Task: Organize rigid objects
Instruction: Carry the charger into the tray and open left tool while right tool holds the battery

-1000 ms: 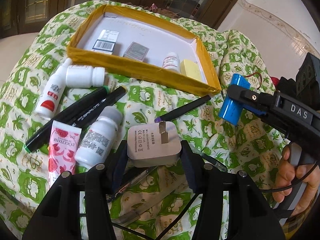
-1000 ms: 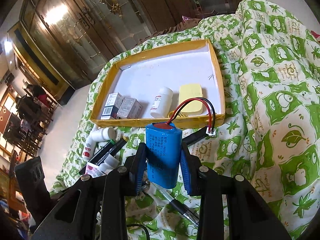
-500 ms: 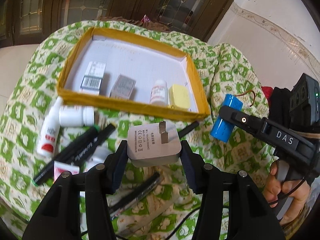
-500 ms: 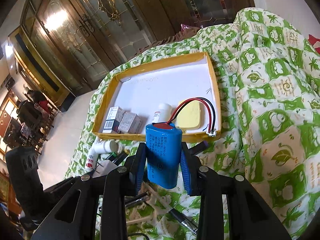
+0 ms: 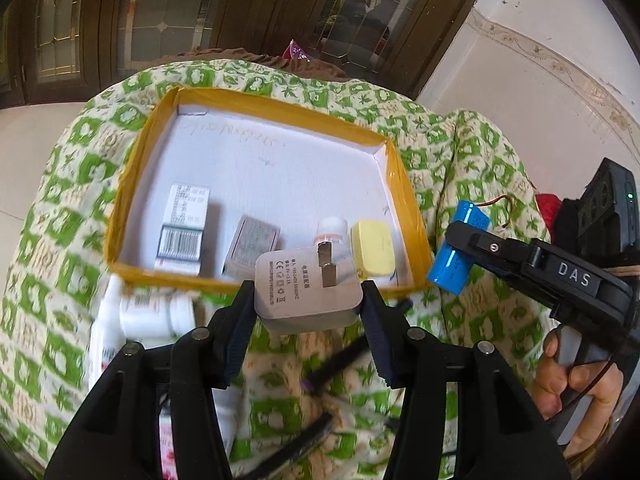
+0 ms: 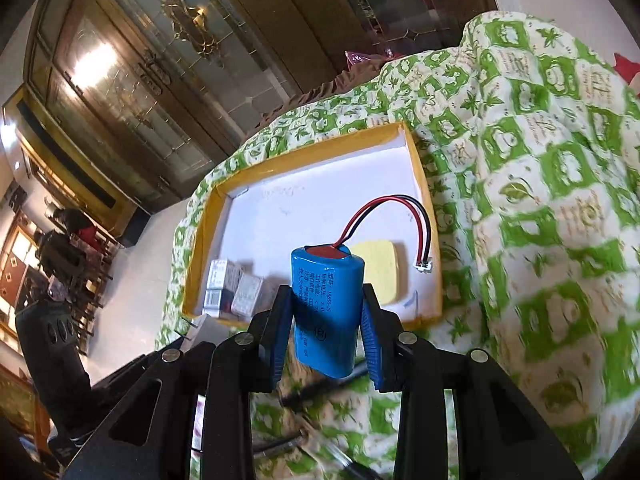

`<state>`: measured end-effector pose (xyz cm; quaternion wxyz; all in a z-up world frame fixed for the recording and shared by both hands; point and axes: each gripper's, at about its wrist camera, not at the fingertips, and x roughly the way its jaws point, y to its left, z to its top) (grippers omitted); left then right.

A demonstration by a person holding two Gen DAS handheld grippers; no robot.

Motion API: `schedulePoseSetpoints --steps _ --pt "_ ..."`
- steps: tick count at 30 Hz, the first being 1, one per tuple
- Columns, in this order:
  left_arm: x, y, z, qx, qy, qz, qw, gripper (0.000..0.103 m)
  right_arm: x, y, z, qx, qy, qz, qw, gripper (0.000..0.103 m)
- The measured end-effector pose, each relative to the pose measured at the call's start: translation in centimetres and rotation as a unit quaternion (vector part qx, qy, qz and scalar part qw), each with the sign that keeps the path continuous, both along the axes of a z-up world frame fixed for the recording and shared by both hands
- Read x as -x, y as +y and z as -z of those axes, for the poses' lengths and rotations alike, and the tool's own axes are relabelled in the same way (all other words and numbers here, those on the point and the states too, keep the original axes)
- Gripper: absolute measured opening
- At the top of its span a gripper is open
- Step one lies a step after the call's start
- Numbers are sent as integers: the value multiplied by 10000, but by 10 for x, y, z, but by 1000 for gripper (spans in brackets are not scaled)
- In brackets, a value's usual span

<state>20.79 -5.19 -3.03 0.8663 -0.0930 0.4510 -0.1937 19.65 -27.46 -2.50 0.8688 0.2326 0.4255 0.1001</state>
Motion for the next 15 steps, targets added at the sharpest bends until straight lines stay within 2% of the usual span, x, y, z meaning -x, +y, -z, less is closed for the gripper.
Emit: schedulePoseSetpoints --steps 6,15 --pt "-26 -15 8 48 77 102 9999 50 -33 -9 4 -185 92 154 9997 29" --pt "-51 -37 49 -232 368 236 9988 50 -69 -15 20 -214 288 225 9991 29"
